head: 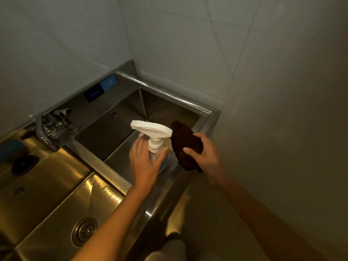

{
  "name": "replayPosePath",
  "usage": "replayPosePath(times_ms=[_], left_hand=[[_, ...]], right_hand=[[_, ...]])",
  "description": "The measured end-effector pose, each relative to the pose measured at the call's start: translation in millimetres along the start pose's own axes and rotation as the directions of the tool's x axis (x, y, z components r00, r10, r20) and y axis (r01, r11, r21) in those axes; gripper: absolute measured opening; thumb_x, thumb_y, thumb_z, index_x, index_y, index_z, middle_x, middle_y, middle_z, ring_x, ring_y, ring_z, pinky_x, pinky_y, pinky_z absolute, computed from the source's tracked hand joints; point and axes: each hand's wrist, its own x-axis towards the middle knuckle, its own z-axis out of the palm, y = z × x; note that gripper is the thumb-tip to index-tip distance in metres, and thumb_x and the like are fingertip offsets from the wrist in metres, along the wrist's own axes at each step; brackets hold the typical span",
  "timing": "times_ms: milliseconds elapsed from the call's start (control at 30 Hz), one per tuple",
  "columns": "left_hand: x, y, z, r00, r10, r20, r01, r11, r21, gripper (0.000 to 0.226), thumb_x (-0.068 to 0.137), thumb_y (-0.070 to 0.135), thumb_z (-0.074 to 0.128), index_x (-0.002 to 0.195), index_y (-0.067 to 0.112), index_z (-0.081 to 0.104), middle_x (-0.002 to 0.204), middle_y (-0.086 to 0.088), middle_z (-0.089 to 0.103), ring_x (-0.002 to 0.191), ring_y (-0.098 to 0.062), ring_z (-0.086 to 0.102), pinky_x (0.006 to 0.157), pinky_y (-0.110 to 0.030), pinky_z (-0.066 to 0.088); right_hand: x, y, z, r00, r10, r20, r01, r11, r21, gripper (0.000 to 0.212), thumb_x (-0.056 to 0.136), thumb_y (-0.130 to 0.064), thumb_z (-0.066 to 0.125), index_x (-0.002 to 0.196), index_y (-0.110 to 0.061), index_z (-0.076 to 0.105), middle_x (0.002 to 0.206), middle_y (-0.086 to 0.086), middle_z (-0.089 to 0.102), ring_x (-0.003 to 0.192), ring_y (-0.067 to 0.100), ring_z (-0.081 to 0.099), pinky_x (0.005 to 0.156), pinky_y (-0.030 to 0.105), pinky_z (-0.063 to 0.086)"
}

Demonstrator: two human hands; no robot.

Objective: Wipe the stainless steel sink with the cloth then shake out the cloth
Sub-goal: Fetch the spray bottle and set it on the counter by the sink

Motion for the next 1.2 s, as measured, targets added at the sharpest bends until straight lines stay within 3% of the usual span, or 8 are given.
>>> replayPosePath(times_ms=[133, 300, 467, 633, 933, 1133, 1200], left_hand=[[-17.7, 12.3, -10.4, 0.998, -0.008, -0.055, 0.01, 0.999, 0.048, 0.057, 0.084, 0.056, 0.059, 0.121, 0.013, 0.054, 0.127, -0.012, 0.058, 0.125, -0.031, 0.05, 0.098, -0.058, 0.043], [-53.4, 27.9, -29.5, 0.99, -0.04, -0.137, 0.056, 0.992, 0.114, 0.065, 0.082, 0.058, 0.059, 0.129, 0.013, 0.052, 0.136, -0.01, 0.054, 0.13, -0.027, 0.045, 0.105, -0.053, 0.04], [-103.6, 36.0, -55.6, 0.974, -0.054, -0.22, 0.096, 0.978, 0.186, 0.061, 0.082, 0.057, 0.06, 0.127, 0.016, 0.05, 0.136, -0.007, 0.053, 0.128, -0.025, 0.046, 0.104, -0.053, 0.04], [-154.6, 41.0, -84.0, 0.951, -0.066, -0.303, 0.16, 0.941, 0.298, 0.06, 0.082, 0.056, 0.059, 0.118, 0.009, 0.059, 0.134, -0.01, 0.053, 0.121, -0.028, 0.048, 0.098, -0.047, 0.042], [-232.8, 43.8, -143.6, 0.866, -0.19, -0.463, 0.372, 0.863, 0.341, 0.065, 0.076, 0.055, 0.058, 0.116, 0.003, 0.062, 0.128, -0.011, 0.056, 0.118, -0.029, 0.049, 0.097, -0.056, 0.042], [-270.9, 42.7, -181.3, 0.803, -0.184, -0.567, 0.454, 0.805, 0.381, 0.061, 0.074, 0.051, 0.057, 0.106, -0.001, 0.063, 0.124, -0.014, 0.057, 0.113, -0.03, 0.05, 0.096, -0.051, 0.043], [-286.2, 40.3, -192.1, 0.766, -0.216, -0.606, 0.505, 0.785, 0.359, 0.063, 0.073, 0.051, 0.056, 0.108, -0.002, 0.062, 0.125, -0.015, 0.056, 0.115, -0.032, 0.05, 0.096, -0.053, 0.043]], right_hand=[[-9.1, 0.9, -7.4, 0.998, -0.031, 0.056, 0.031, 0.999, -0.005, 0.059, 0.077, -0.049, 0.071, 0.128, -0.034, 0.046, 0.129, -0.006, 0.05, 0.121, 0.016, 0.048, 0.098, 0.048, 0.048], [-32.4, -2.6, -11.9, 0.987, -0.087, 0.138, 0.087, 0.996, 0.009, 0.066, 0.069, -0.066, 0.062, 0.127, -0.042, 0.042, 0.13, -0.005, 0.051, 0.121, 0.018, 0.049, 0.095, 0.048, 0.049], [-60.3, -9.8, -8.1, 0.959, -0.174, 0.224, 0.168, 0.985, 0.045, 0.059, 0.079, -0.043, 0.072, 0.131, -0.03, 0.046, 0.131, -0.001, 0.051, 0.122, 0.018, 0.049, 0.099, 0.044, 0.047], [-92.6, -16.5, 3.2, 0.915, -0.245, 0.32, 0.232, 0.969, 0.079, 0.058, 0.082, -0.04, 0.071, 0.132, -0.027, 0.046, 0.131, -0.002, 0.051, 0.119, 0.014, 0.048, 0.095, 0.031, 0.044], [-131.2, -47.8, 42.4, 0.775, -0.394, 0.494, 0.371, 0.917, 0.149, 0.055, 0.081, -0.042, 0.071, 0.129, -0.031, 0.046, 0.127, -0.004, 0.052, 0.117, 0.015, 0.05, 0.096, 0.036, 0.047], [-159.8, -78.2, 72.0, 0.681, -0.471, 0.561, 0.466, 0.869, 0.165, 0.057, 0.081, -0.044, 0.071, 0.13, -0.03, 0.046, 0.129, -0.002, 0.051, 0.12, 0.02, 0.049, 0.099, 0.043, 0.045], [-172.5, -84.9, 82.1, 0.65, -0.502, 0.57, 0.497, 0.849, 0.18, 0.056, 0.081, -0.043, 0.071, 0.13, -0.028, 0.047, 0.128, -0.002, 0.052, 0.12, 0.02, 0.049, 0.099, 0.04, 0.043]])
